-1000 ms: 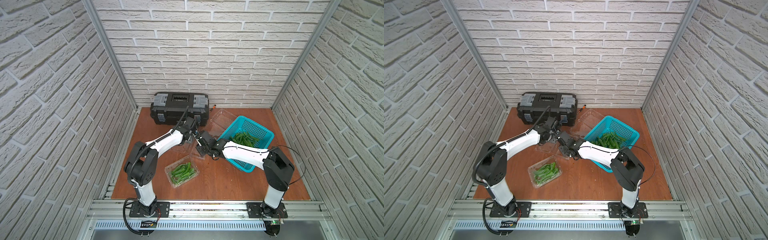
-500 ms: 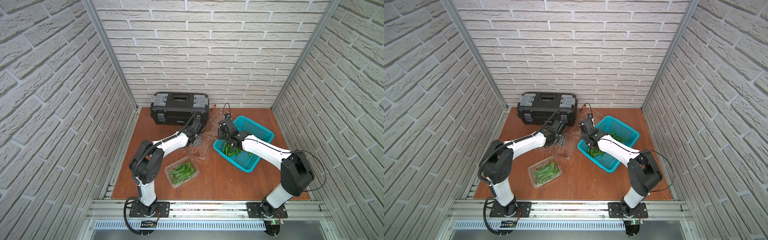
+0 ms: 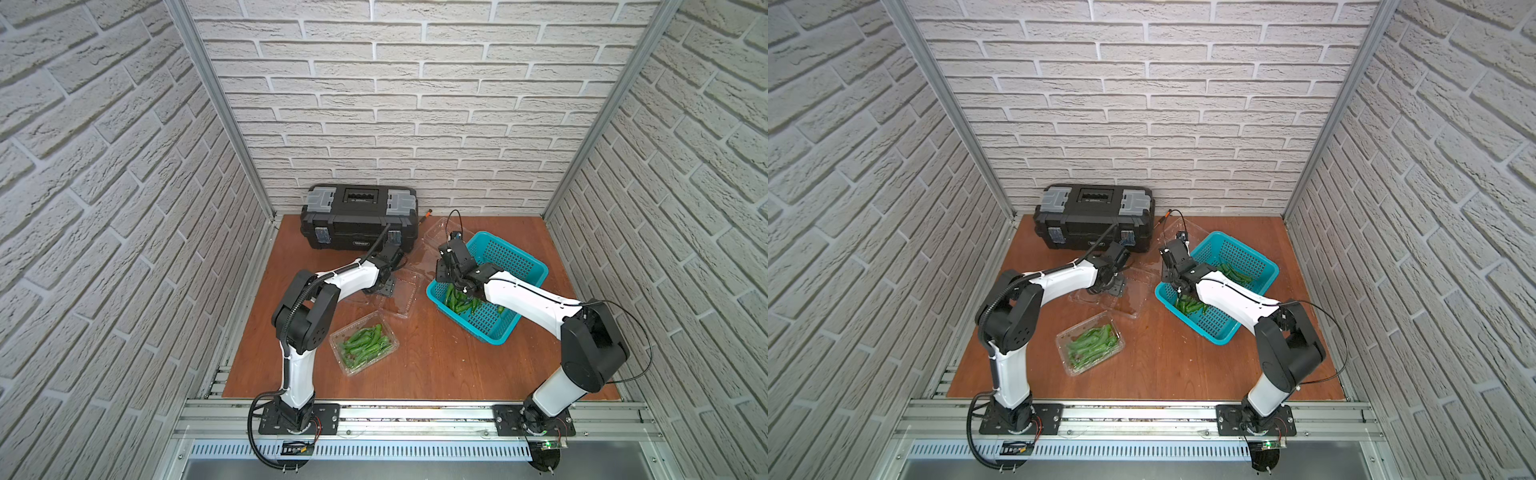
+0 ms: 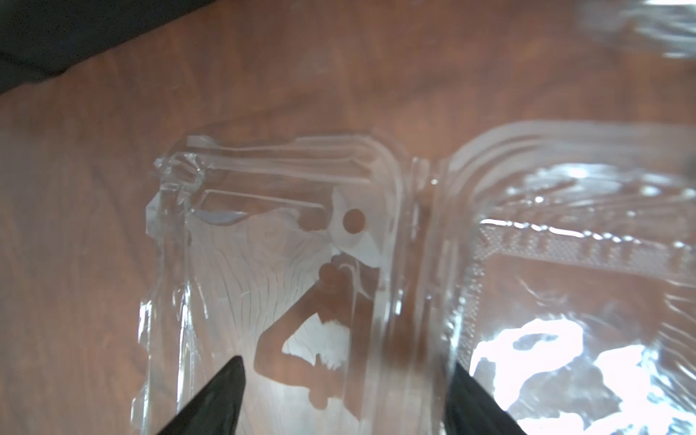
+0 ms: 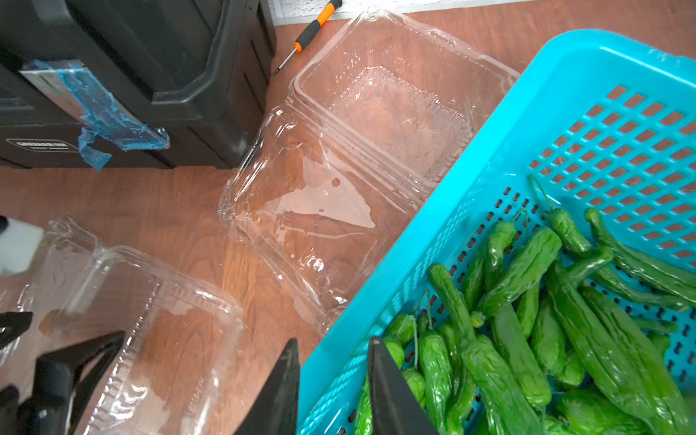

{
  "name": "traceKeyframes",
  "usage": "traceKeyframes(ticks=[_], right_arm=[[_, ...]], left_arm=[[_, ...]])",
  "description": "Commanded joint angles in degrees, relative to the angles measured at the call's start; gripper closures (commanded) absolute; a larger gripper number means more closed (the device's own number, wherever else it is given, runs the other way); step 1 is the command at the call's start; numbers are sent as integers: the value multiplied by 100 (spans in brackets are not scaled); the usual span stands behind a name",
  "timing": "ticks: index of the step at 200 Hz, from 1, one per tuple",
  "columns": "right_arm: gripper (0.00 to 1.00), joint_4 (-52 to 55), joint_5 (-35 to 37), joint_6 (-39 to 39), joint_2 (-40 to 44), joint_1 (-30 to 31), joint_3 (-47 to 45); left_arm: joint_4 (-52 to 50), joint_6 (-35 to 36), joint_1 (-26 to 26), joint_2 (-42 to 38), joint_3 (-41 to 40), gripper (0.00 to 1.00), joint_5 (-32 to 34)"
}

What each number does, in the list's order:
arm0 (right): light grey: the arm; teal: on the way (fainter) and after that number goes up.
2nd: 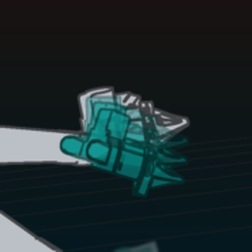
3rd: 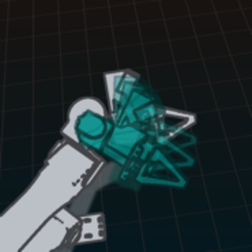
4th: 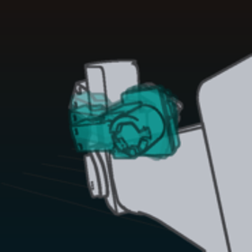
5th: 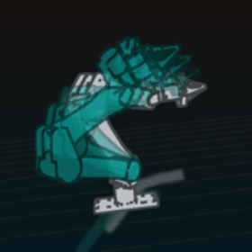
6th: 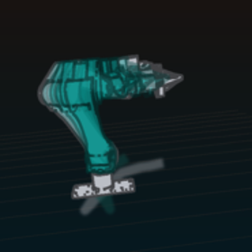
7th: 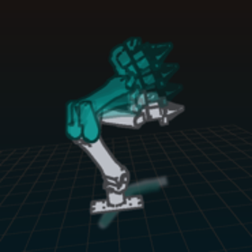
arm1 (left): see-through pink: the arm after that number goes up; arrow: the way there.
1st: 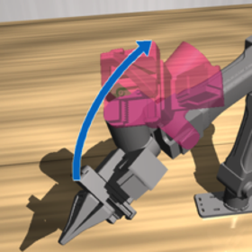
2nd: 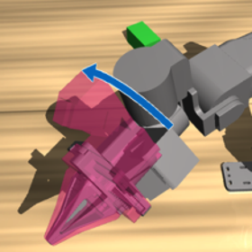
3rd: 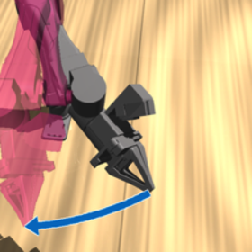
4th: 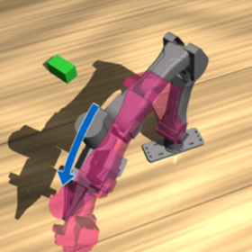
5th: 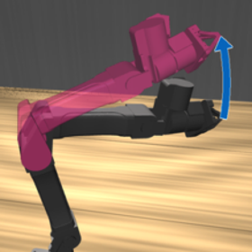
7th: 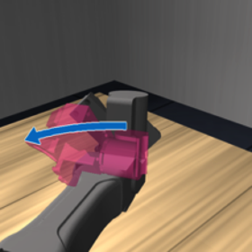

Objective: Take small green peppers out of containers
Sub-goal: Move the packing box to the center of the board.

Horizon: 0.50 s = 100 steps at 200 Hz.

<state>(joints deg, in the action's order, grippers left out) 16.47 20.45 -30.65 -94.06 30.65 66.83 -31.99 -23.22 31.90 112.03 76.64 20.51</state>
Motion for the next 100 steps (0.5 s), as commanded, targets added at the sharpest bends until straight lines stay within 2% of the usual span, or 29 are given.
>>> traceKeyframes(ticks=[1, 27, 66, 84, 100], right_arm=[[68, -247, -171, 33, 83, 26, -48], [68, -334, -318, 105, 37, 37, -38], [68, -421, -597, 215, -85, 46, 62], [68, -477, -656, 261, -137, 72, 83], [68, -507, -690, 274, -174, 88, 111]], left_arm=[[-395, -183, -162, -71, 58, 21, 329], [-719, -255, -407, -145, -28, 20, 551], [-1127, -598, -1099, -629, -417, 19, 519], [-1210, -536, -1071, -985, -519, 19, 440], [-1355, -506, -832, -1294, -504, 18, 326]])
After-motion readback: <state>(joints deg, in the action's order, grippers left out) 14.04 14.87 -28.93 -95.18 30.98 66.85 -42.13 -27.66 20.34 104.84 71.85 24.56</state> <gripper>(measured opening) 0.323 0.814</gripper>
